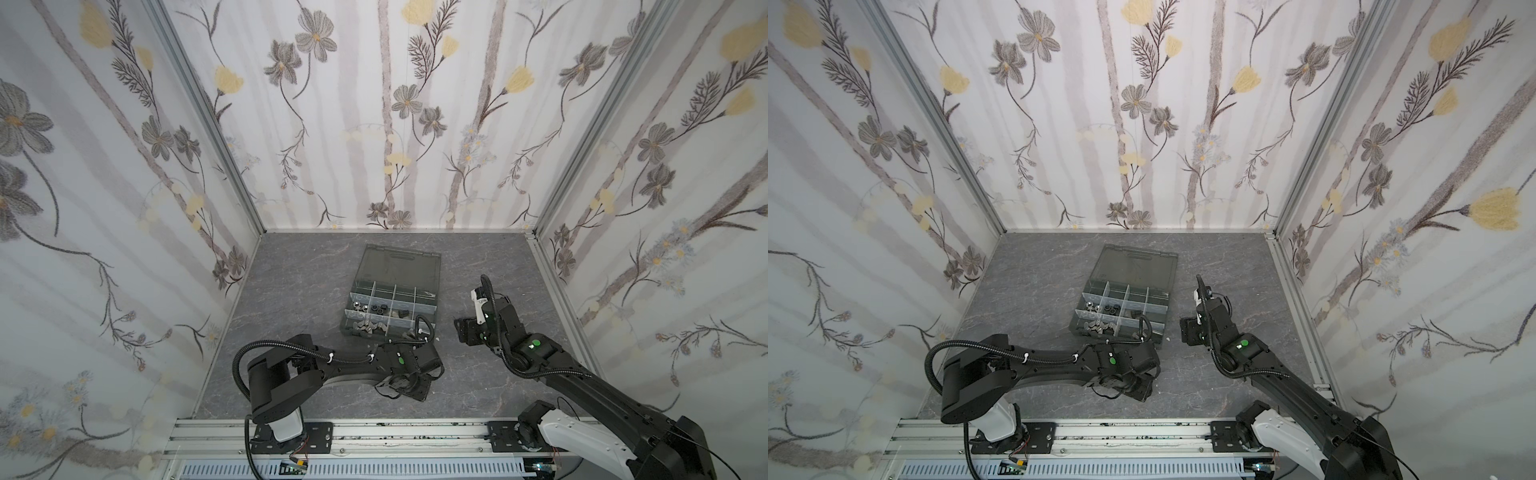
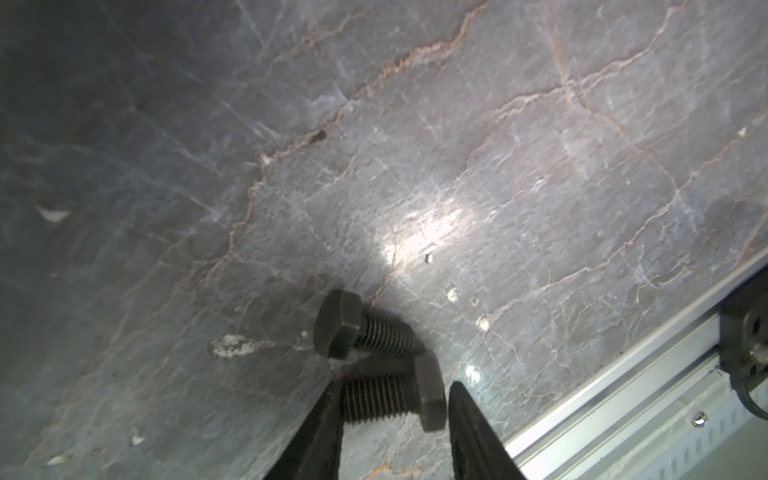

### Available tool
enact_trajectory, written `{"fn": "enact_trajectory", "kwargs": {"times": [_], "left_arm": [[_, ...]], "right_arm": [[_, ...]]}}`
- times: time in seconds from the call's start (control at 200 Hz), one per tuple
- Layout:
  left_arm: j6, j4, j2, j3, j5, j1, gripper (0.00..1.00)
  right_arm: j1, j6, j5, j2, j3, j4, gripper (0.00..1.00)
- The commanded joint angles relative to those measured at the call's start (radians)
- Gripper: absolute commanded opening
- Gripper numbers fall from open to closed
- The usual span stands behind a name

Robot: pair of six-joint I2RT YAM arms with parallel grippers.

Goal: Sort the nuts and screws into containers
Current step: 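Lower the left gripper onto a black hex bolt and close on it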

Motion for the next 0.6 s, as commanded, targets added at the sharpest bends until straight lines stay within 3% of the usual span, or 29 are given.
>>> {"fn": "enact_trajectory", "kwargs": {"times": [0.0,0.445,0.595], "left_arm": [[-0.008,-0.011,0.006,0.007,-0.003,-0.002,0.40],[0.019,-0.016,-0.037,0.014,-0.037,0.000,0.35],[0.061,-0.039,-0.082,0.035,-0.048,0.042,0.35]], "right_arm": [[-0.005,0.005,-0.004,-0.011,-0.006,0.045,0.75],[-0.015,0.005,-0.007,-0.027,-0.013,0.042,0.75],[-0.019,0.004,-0.001,-0.034,-0.011,0.040,0.75]]}}
